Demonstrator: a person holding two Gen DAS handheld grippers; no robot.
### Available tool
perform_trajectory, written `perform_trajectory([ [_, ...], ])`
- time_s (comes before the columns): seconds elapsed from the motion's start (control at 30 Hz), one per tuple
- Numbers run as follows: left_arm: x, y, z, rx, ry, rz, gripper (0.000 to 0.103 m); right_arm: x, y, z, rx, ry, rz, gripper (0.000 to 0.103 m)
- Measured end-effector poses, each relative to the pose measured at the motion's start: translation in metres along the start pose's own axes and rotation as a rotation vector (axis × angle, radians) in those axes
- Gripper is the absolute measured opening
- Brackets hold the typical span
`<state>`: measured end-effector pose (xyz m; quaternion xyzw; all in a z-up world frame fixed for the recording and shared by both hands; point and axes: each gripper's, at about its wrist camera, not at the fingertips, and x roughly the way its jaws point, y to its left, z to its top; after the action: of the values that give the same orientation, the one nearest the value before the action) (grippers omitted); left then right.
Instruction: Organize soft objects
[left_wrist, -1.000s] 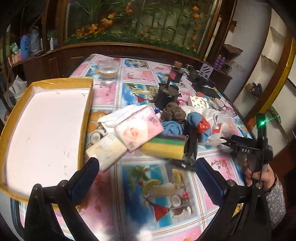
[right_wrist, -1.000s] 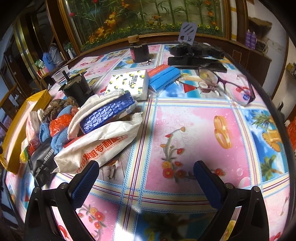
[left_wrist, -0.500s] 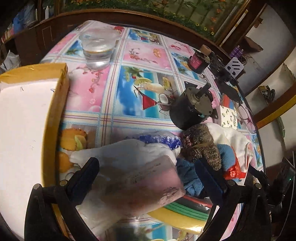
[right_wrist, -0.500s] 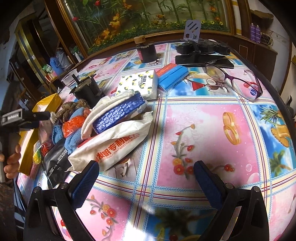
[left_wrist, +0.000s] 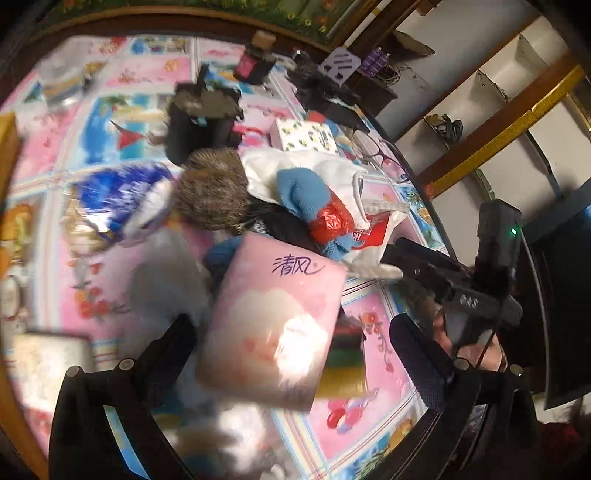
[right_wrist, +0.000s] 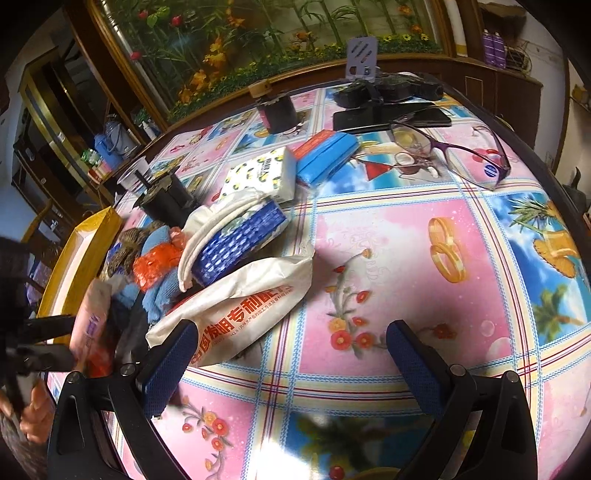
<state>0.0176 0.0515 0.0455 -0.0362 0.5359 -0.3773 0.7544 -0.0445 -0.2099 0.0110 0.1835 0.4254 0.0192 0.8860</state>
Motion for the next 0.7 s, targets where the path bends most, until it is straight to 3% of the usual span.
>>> perform_trajectory([
  [0.13,-0.051,0.021,-0.013,-0.042,-0.084,0.116,0.103,-0.002,-0.003,0.000,0.018,-0.005,0.011,0.103],
  [0.23,-0.068,0.037,-0.026,-0.054,-0.085,0.218,0.103,-0.006,-0.003,0.001,0.015,-0.025,0.015,0.103],
  [0.53,-0.035,0.056,-0.038,-0.023,-0.005,0.452,0.103,-0.018,-0.007,0.003,0.034,-0.080,0.023,0.103],
  [0.7,-0.020,0.062,-0.031,-0.037,-0.017,0.467,0.103,-0.020,-0.007,0.002,0.033,-0.087,0.027,0.103],
])
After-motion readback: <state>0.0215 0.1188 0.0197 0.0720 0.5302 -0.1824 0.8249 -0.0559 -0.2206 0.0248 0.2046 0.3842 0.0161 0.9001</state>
